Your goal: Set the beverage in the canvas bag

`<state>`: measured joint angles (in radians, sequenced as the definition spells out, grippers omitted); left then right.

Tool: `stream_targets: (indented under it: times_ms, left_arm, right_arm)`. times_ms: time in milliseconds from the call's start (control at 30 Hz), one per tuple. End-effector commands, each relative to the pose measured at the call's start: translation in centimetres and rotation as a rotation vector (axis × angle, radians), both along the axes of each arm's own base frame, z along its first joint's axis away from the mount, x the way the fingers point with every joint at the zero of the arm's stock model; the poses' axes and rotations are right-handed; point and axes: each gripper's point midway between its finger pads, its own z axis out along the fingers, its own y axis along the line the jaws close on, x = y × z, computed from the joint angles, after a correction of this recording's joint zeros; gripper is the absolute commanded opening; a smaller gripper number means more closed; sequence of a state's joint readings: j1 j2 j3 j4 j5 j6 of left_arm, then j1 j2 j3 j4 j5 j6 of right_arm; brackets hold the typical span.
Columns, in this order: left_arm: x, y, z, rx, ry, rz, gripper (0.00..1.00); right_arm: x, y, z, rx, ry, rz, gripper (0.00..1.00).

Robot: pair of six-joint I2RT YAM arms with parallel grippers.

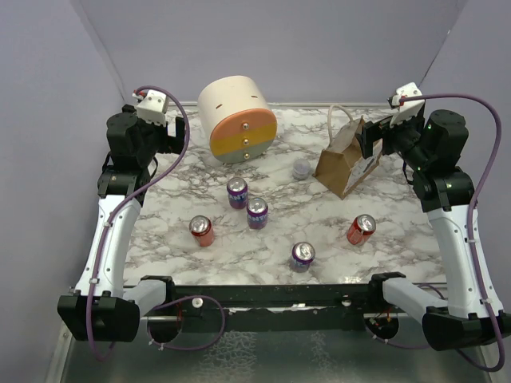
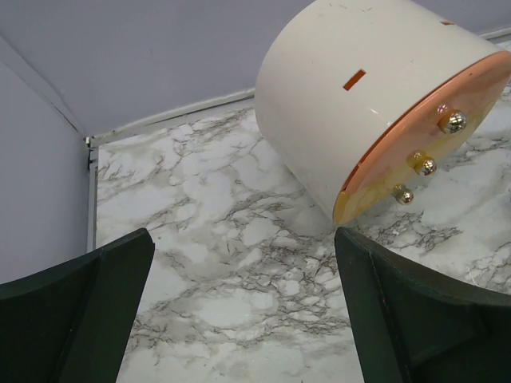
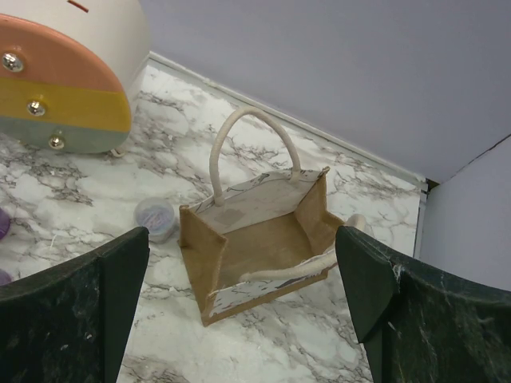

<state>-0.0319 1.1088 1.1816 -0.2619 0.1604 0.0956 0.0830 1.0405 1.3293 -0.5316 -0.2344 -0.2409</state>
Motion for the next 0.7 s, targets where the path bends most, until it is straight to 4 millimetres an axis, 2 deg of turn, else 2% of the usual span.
stream_targets:
  times_ms: [0,333,467,667]
  left_arm:
    - [-0.1,0.0,0.8,-0.008,-0.028,-0.01,0.99]
    - [-0.1,-0.1,0.9,-0.014,-0.027,-0.011,0.99]
    - [-0.1,-0.1,0.8,-0.01,-0.023,-0.014,0.99]
    - [-0.3,-1.3,0.5,-0.016,-0.018,-0.082,0.99]
  right_arm:
    - [-0.3,0.0,0.0,-0.006,0.001,0.015,1.0]
    - [-0.4,0.2,0.0,-0.017,-0.002,0.032,1.0]
    - [-0.6,1.1,-0.3,-0.03,0.004,0.093,1.0]
    - [-0.6,2.4,-1.2,-0.061,0.035,0.194,1.0]
